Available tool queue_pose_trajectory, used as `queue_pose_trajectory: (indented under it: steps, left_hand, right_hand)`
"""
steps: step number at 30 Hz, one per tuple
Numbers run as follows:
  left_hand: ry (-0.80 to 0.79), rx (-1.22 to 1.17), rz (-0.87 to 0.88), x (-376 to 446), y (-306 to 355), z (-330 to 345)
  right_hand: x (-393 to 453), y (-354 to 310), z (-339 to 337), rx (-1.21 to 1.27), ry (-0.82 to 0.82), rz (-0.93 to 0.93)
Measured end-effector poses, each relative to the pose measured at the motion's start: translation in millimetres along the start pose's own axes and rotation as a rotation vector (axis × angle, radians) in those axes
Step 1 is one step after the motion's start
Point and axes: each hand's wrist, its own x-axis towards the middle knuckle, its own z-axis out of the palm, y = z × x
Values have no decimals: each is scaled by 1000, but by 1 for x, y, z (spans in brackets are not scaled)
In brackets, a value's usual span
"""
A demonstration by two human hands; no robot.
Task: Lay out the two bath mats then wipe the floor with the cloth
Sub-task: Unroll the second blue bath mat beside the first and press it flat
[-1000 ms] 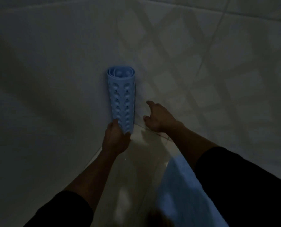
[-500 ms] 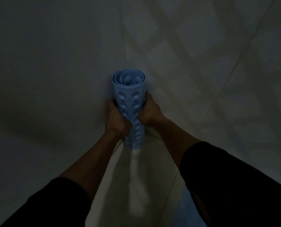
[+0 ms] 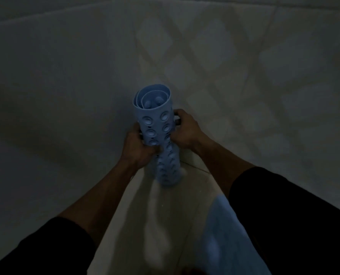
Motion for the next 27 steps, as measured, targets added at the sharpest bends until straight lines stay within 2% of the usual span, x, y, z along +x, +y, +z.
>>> queue_pose_trajectory:
  steps: [3, 5, 9, 13, 21, 25, 27]
  left_hand:
    - [-78, -29, 10, -12, 27, 15]
    - [-171, -62, 86, -17, 53, 34]
    - [-287, -105, 218, -29, 113, 94]
    - [-358, -206, 247, -54, 161, 158]
    - [-276, -479, -28, -113, 191, 243]
    - [-313, -508, -181, -143, 201, 282]
    - [-359, -497, -235, -161, 203, 302]
  right_hand:
    - [-35, -6, -37, 49, 59, 49]
    - [-64, -7, -69, 71, 129, 84]
    - [-136, -1, -140, 217, 305, 214]
    - [-197, 5, -206, 268, 489, 302]
    - [-258, 27, -259, 184, 591, 360]
    - [-298, 64, -272, 199, 641, 436]
    - [-329, 88, -276, 208, 608, 509]
